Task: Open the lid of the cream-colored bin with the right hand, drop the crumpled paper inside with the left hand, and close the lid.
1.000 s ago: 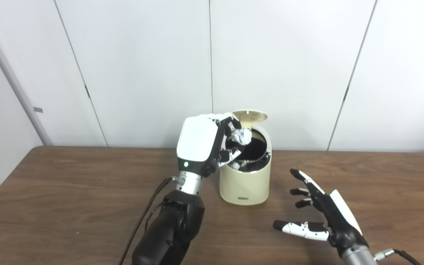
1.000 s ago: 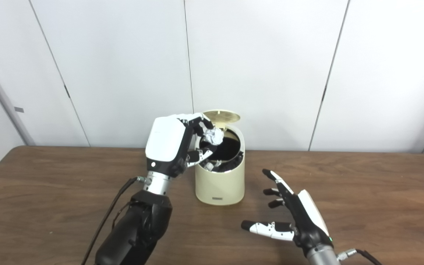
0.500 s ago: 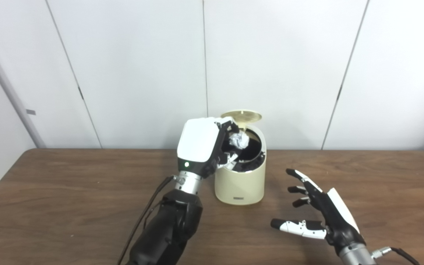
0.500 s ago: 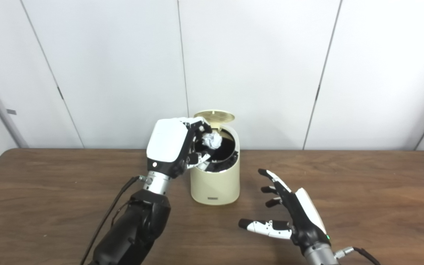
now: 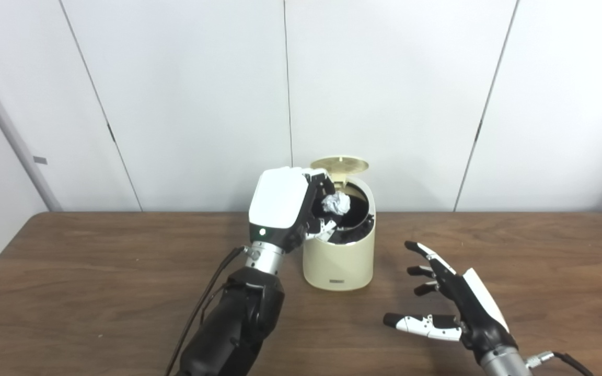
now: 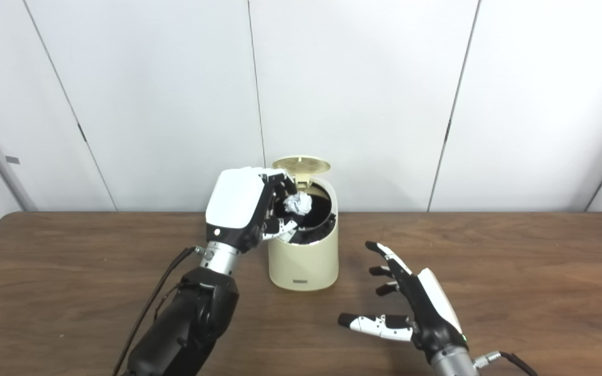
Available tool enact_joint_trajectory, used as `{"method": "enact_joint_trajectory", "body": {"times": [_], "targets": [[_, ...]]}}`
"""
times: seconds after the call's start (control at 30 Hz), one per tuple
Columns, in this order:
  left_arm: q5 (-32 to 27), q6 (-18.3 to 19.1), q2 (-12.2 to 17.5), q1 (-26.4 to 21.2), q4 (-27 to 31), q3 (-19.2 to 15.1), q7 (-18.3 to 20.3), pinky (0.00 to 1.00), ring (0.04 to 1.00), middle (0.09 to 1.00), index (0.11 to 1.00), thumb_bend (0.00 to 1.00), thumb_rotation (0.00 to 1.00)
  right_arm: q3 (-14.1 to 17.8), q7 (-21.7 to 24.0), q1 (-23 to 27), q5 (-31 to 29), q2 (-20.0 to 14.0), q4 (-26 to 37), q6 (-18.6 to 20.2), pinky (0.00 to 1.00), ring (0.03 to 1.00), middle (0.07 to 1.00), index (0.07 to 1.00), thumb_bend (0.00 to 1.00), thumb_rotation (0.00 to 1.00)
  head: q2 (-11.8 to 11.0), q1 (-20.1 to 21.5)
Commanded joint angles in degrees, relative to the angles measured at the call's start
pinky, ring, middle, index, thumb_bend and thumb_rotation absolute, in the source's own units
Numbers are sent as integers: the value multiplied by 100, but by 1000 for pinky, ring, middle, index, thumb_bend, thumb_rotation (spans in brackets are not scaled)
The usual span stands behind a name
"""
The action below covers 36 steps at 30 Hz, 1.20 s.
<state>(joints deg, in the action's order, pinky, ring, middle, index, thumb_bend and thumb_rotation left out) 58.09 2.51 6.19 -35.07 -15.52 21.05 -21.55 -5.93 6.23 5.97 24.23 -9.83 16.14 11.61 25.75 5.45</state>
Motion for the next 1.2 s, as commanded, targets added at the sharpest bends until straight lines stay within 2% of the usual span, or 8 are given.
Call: {"method": "enact_joint_trajectory", "body": {"times": [0.0, 0.4, 0.67, 0.7, 0.77, 1.13, 1.17], "targets": [[16, 27, 60, -188, 229, -6, 4, 541, 520, 488, 495, 524, 0, 31, -106, 103, 21, 3, 211, -104, 655, 798, 931, 888, 667, 306, 32, -16], [29, 116, 74, -168, 365, 7, 135, 501, 511, 490, 496, 523, 0, 15, -100, 96, 52, -8, 205, -145, 671, 792, 922, 883, 663, 300, 66, -44], [57, 138, 79, -163, 371, 15, 137, 533, 528, 491, 497, 523, 0, 16, -74, 90, 26, 7, 230, -90, 670, 791, 925, 886, 662, 293, 66, -44], [52, 136, 78, -162, 371, 12, 130, 535, 540, 491, 592, 539, 0, 17, -70, 92, 20, 10, 232, -82, 668, 791, 924, 885, 662, 290, 66, -44], [49, 158, 70, -156, 389, 3, 141, 538, 541, 491, 654, 548, 0, 11, -67, 96, 33, 8, 241, -75, 671, 794, 925, 884, 664, 295, 108, -82], [93, 266, 60, -167, 434, 32, 188, 523, 536, 492, 674, 549, 0, 21, -80, 106, 20, 11, 240, -97, 668, 791, 924, 880, 667, 292, 119, -75], [104, 277, 64, -170, 434, 40, 192, 526, 539, 530, 675, 706, 91, 22, -87, 106, 19, 10, 236, -113, 665, 789, 924, 878, 667, 291, 119, -75]]}}
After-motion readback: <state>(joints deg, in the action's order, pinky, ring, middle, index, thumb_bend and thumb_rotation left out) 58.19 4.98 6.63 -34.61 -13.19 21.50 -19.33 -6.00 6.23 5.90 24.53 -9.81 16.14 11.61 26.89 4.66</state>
